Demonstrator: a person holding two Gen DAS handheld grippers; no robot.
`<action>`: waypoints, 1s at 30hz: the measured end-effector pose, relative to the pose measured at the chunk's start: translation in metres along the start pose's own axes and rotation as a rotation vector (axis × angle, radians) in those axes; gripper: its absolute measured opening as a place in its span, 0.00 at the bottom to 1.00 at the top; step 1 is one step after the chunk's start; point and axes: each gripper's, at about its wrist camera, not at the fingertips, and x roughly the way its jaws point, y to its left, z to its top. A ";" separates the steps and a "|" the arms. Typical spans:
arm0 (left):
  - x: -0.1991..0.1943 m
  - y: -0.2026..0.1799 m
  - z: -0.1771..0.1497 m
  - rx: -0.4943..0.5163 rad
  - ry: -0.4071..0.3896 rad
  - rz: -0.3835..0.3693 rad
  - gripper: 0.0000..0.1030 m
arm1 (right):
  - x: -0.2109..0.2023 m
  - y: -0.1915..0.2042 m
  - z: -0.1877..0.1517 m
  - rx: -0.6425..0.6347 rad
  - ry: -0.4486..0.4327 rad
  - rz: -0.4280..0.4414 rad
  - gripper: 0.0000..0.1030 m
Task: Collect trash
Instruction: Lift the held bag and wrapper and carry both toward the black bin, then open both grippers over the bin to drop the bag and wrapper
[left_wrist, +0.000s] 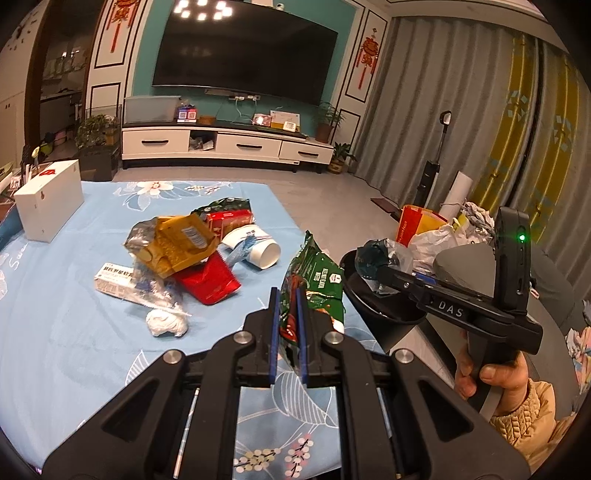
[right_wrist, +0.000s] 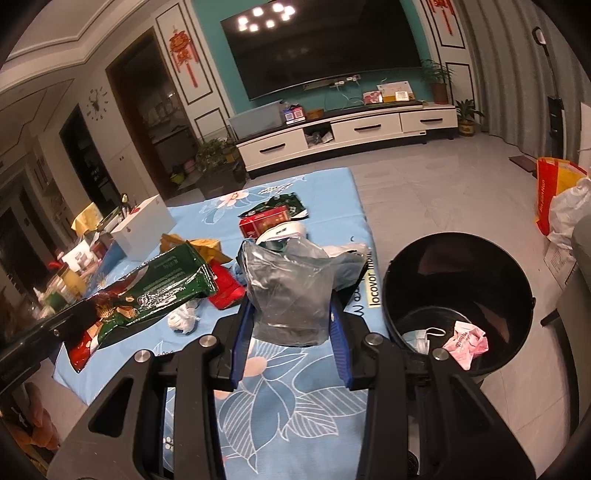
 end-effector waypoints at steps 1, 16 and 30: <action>0.001 -0.002 0.001 0.005 0.001 -0.002 0.09 | 0.000 -0.003 0.000 0.006 -0.002 -0.003 0.38; 0.026 -0.034 0.015 0.077 0.009 -0.031 0.09 | -0.003 -0.033 -0.002 0.071 -0.027 -0.040 0.38; 0.052 -0.064 0.023 0.134 0.030 -0.075 0.09 | -0.006 -0.067 -0.004 0.142 -0.044 -0.086 0.38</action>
